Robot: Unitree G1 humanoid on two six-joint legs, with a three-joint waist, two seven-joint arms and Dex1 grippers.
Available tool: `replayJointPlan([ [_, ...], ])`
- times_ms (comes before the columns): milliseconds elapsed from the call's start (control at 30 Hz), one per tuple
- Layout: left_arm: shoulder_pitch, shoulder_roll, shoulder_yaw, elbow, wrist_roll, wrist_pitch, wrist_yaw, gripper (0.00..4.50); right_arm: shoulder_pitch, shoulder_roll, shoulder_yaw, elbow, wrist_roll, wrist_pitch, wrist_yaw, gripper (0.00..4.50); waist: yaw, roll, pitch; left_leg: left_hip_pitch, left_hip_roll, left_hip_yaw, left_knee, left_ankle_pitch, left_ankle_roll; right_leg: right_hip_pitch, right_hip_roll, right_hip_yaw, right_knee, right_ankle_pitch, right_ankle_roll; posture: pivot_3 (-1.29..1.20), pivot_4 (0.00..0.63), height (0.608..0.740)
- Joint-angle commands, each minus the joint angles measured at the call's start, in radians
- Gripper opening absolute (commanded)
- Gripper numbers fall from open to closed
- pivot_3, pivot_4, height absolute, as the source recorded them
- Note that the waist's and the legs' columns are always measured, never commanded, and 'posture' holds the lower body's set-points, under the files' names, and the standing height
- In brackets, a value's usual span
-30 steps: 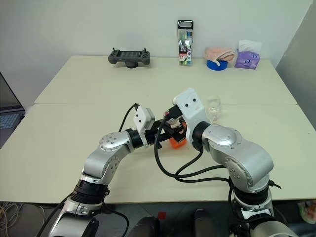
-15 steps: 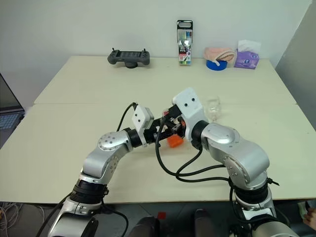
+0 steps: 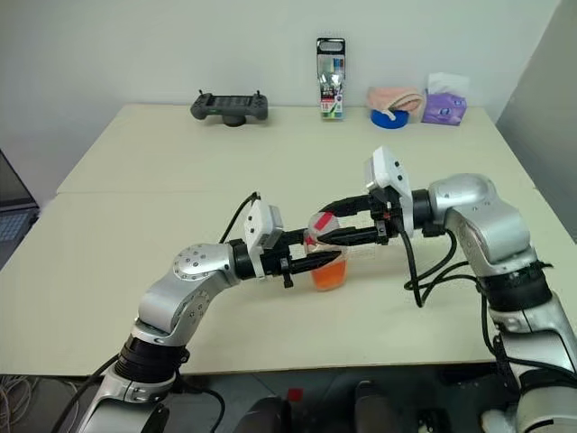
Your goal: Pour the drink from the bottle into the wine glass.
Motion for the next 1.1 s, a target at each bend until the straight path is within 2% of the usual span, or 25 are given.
replayJointPlan([
  [33, -0.005, 0.014, 0.069, -0.064, -0.038, -0.013, 0.02, 1.74, -0.028, -0.018, 0.026, 0.106, -0.078, -0.091, 0.094, 1.83, 0.0, 0.0, 0.0, 0.0, 0.0, 0.0, 0.0, 0.0, 0.0, 0.0, 0.0, 0.0, 0.001, 0.0, 0.0, 0.0, 0.15, 0.74],
  [233, 0.004, 0.014, 0.065, -0.076, -0.038, -0.013, 0.041, 1.74, -0.055, -0.02, 0.019, 0.134, -0.086, -0.083, 0.066, 1.83, 0.006, 0.0, 0.0, -0.001, -0.001, 0.0, 0.001, 0.0, -0.001, 0.0, -0.001, 0.001, 0.001, 0.003, -0.005, 0.0, 0.15, 0.74],
  [433, -0.008, 0.011, 0.057, -0.045, -0.027, -0.032, 0.044, 1.72, -0.046, -0.004, -0.051, 0.095, -0.082, -0.063, -0.037, 3.89, 0.015, 0.0, 0.0, -0.002, -0.001, 0.0, 0.001, 0.0, -0.001, -0.001, -0.002, 0.001, 0.0, 0.003, -0.005, 0.0, 0.15, 0.74],
  [533, -0.024, 0.005, 0.057, -0.019, -0.02, -0.043, 0.041, 1.72, -0.017, -0.008, -0.08, 0.037, -0.083, -0.014, -0.104, 3.9, 0.016, 0.0, 0.0, -0.002, -0.002, 0.0, 0.001, 0.0, -0.001, -0.001, -0.002, 0.001, 0.0, 0.003, -0.005, 0.0, 0.15, 0.74],
  [767, -0.04, 0.001, 0.055, 0.02, -0.014, -0.066, 0.029, 1.72, 0.154, -0.044, -0.172, -0.289, 0.025, 0.227, -0.265, 3.9, 0.018, 0.0, 0.0, -0.004, -0.002, -0.001, 0.001, 0.0, -0.001, -0.001, -0.002, 0.0, -0.001, 0.003, -0.005, 0.0, 0.15, 0.74],
  [933, -0.078, 0.004, 0.068, 0.092, 0.005, -0.103, 0.027, 1.72, 0.27, 0.053, -0.292, -0.575, 0.13, 0.5, -0.593, 3.9, 0.017, 0.0, 0.0, -0.004, -0.002, -0.001, 0.002, 0.0, -0.001, -0.001, -0.002, 0.0, 0.0, 0.003, -0.005, 0.0, 0.15, 0.74],
  [1100, -0.107, -0.003, 0.069, 0.163, 0.017, -0.14, 0.019, 1.72, 0.305, 0.248, -0.304, -0.731, 0.111, 0.675, -0.934, 3.9, 0.016, 0.0, 0.0, -0.003, -0.002, -0.001, 0.004, 0.001, -0.002, -0.001, -0.002, 0.001, 0.003, 0.002, -0.004, 0.0, 0.15, 0.74],
])
